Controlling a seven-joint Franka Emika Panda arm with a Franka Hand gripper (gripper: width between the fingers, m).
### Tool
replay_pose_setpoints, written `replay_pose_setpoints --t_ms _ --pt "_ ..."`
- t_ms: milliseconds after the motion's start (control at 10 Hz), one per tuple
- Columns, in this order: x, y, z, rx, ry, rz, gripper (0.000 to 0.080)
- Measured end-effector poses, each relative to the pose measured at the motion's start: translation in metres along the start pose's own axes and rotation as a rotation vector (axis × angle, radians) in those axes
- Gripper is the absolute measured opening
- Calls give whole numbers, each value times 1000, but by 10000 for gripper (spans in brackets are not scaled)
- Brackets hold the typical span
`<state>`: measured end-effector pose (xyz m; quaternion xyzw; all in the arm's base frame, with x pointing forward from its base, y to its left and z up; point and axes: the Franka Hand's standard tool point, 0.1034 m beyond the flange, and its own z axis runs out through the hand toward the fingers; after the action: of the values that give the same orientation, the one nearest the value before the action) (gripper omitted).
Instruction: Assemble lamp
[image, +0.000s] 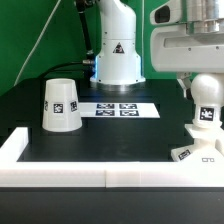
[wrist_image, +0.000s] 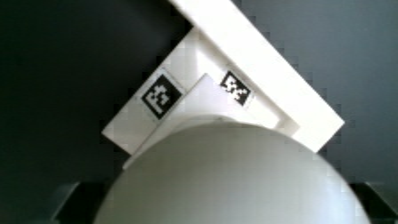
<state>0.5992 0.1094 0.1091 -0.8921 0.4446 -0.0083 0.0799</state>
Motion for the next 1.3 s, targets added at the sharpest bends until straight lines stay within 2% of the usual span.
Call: replay_pose_setpoints --t_ms 300,500,600,700,1000,1300 --pt "-4 -2 1 4 -10 160 579" --pt "-4 -2 1 4 -10 162 579" --pt "-4 -2 1 4 -10 121 676" --pt "-5 -3 1 1 -7 26 692" --pt "-3 -4 -1 0 2 -349 698" --pt "-3 -4 0 -1 2 -518 699"
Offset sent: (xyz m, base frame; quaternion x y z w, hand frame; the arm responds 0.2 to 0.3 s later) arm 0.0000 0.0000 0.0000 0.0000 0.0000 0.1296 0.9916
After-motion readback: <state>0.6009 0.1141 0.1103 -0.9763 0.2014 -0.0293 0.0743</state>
